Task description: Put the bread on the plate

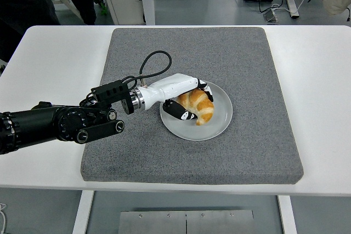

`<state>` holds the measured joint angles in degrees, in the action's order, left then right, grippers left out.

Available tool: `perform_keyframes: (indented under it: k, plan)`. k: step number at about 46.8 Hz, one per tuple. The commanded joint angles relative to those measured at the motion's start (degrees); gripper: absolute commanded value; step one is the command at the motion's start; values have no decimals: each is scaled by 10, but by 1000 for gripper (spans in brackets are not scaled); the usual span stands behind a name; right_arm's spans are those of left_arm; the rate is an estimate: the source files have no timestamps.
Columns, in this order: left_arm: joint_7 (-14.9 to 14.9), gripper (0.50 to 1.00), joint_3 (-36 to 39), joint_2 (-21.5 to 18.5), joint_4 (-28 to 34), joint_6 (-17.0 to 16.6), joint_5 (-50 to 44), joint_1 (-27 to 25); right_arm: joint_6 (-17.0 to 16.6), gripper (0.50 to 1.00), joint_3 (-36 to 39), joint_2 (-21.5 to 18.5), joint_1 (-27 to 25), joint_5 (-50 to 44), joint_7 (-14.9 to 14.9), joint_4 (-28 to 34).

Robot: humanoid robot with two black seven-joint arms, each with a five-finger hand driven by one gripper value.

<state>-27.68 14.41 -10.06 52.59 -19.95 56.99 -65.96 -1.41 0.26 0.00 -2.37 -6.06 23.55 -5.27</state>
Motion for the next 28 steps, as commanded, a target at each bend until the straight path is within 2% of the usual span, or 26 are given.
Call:
perform_keyframes:
  k: [1,10,28]
  plan:
    - [-1,504,-2,0,-5,0,0,4,0,1000,0,0,0,0,0,0]
    - [-1,539,-3,1,-5,0,0,4,0,1000,0,0,0,0,0,0]
    - [-2,696,-6,1,-6,0,-1,13,0,1000,0,0,0,0,0,0]
